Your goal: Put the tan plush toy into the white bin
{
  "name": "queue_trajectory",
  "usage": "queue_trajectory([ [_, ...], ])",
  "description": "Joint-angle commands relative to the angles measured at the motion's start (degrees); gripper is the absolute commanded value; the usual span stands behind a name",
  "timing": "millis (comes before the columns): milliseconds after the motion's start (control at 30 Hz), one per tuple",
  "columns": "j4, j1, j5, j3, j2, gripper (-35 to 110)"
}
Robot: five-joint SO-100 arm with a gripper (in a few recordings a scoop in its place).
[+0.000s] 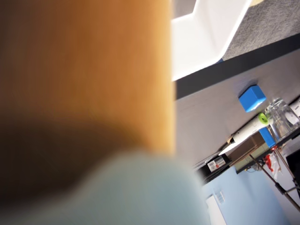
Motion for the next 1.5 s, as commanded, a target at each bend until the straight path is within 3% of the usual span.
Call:
queue_trajectory([
  [0, -0.3, 0.1, -0.8, 0.2, -0.7, 1],
  [300, -0.2, 0.1, -0.9, 0.1, -1.9, 6],
  [733, 0.7, 0.1, -0.9, 0.5, 4.3, 48],
  [933, 4.2, 1.1, -0.9, 0.3, 12.7, 61],
  [1467, 4.0, 21.9, -0.9, 0.5, 35.7, 65],
])
